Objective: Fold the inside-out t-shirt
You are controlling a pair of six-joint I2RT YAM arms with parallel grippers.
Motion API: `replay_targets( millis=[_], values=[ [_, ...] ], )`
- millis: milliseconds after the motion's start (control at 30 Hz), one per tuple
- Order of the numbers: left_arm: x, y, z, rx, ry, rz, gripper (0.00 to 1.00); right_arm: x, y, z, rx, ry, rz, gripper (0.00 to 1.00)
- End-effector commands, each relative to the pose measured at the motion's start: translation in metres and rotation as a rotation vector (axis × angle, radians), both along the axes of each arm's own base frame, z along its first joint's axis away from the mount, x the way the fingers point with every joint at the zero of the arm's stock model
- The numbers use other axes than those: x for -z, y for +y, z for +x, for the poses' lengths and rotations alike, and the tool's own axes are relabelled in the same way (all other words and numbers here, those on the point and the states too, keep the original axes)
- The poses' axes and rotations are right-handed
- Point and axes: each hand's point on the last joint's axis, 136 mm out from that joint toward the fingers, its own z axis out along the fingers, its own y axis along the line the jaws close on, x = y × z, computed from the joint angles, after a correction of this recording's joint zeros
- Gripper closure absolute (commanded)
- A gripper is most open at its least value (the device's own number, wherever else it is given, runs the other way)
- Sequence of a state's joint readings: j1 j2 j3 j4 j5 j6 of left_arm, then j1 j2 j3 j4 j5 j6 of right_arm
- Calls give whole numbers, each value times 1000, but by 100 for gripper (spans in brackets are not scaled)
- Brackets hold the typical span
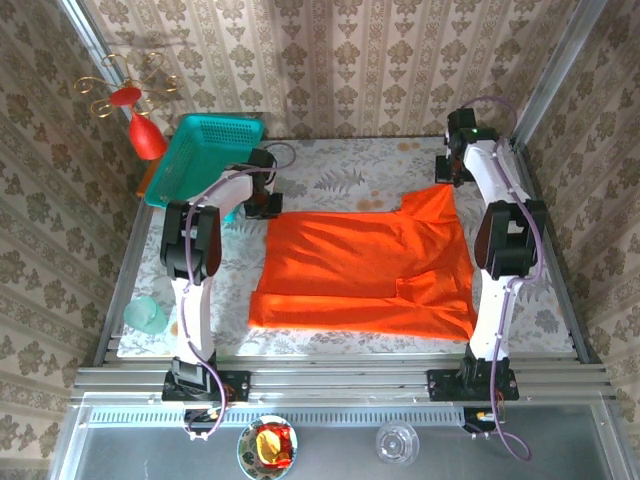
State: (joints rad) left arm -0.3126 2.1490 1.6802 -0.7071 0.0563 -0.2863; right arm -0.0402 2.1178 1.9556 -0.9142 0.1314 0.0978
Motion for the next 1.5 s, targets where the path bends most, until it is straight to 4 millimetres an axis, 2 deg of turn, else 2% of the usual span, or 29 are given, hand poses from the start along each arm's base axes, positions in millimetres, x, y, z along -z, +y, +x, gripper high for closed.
replay_targets(
  millis=[0, 133, 300, 633, 667, 1033, 1333, 1467],
  values=[
    [-49, 6, 7, -2, -128, -16, 100, -45, -9, -9, 52, -115, 3, 100],
    [-66, 6, 1, -9, -185, -46, 100, -55, -11, -31, 80, -146, 32, 100],
    [-75, 3, -16, 6, -252, -84, 100, -56, -8, -66, 106, -158, 79, 100],
    [-74, 17, -63, -28, -349, -112, 100, -37, 5, -151, 179, -169, 213, 100],
    [-74, 17, -67, -25, -353, -116, 100, -41, 7, -159, 183, -186, 220, 100],
    [-59, 16, -115, 5, -338, -136, 98, -6, 14, -239, 311, -161, 268, 100],
    [-47, 19, -144, 9, -306, -152, 96, 0, 20, -284, 419, -193, 332, 100],
    [-35, 17, -154, 14, -275, -160, 96, 0, 29, -289, 450, -211, 403, 100]
  ],
)
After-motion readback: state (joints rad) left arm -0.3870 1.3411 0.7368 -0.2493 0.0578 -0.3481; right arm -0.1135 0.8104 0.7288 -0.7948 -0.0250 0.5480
